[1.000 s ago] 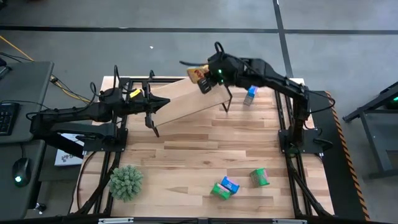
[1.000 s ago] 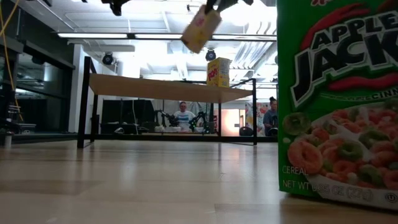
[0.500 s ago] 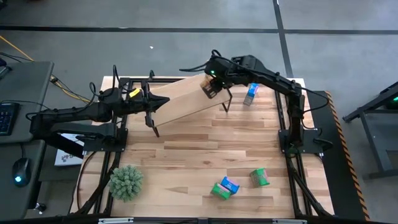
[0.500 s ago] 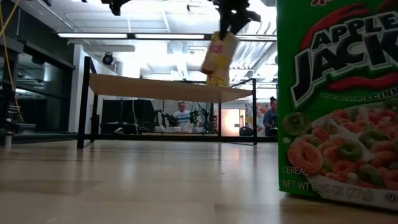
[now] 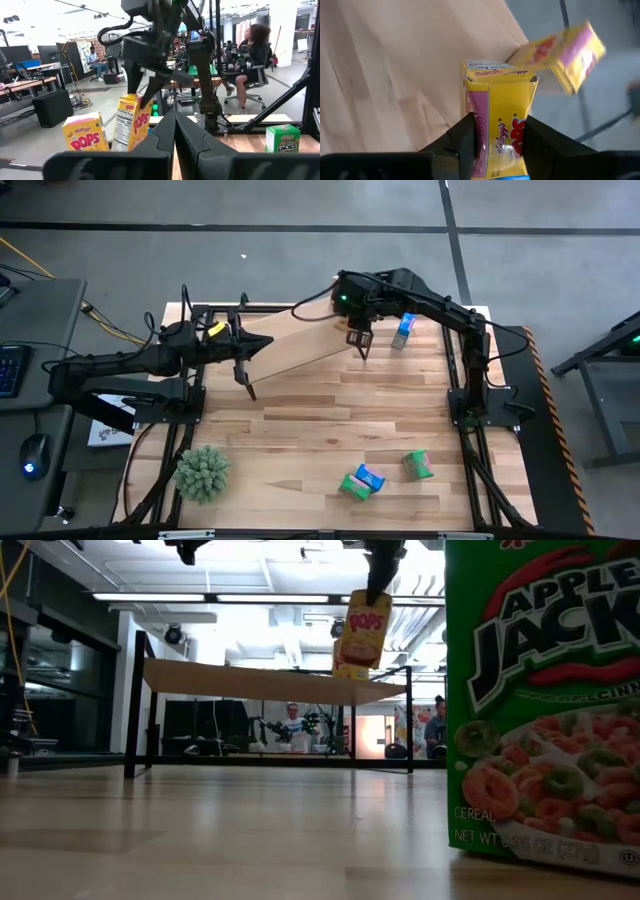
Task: Stack cereal on shelf
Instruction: Put the yellow cereal box on the shelf aligned with the yellow cereal
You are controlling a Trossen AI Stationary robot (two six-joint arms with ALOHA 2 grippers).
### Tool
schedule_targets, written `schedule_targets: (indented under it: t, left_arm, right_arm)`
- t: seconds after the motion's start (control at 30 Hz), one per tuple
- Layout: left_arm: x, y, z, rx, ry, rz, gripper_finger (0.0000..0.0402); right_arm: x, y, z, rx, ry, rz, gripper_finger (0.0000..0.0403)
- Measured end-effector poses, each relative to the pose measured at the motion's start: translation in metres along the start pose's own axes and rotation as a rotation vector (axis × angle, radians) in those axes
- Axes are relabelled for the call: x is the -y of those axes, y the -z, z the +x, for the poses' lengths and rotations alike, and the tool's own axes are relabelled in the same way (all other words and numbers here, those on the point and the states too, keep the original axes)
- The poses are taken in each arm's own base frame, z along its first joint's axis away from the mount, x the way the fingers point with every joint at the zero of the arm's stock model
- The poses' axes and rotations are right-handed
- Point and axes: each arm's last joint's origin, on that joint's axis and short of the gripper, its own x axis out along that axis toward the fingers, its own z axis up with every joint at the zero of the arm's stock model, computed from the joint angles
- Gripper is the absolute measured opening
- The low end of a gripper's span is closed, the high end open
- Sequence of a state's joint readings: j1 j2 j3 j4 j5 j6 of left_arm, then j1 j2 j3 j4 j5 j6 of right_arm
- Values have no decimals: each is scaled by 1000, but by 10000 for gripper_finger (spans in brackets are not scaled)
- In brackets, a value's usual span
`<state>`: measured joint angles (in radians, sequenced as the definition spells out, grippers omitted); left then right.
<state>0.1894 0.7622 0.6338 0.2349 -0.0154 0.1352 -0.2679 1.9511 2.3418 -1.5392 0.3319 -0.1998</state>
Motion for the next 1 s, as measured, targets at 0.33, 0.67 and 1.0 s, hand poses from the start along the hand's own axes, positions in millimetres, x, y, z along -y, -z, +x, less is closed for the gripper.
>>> schedule_targets:
  t: [0.33,0.67,1.0]
  left_arm:
    - [1,8,8,-42,6,0,3]
    - [0,11,17,-36,-61,1,3]
    - [-1,20,21,-113,-114,7,3]
  right_arm:
    - [-4,2,-1,-20,-36,-300,126]
    - [-9,1,-2,7,-83,-411,126]
    - [-3,3,0,24,-141,-405,126]
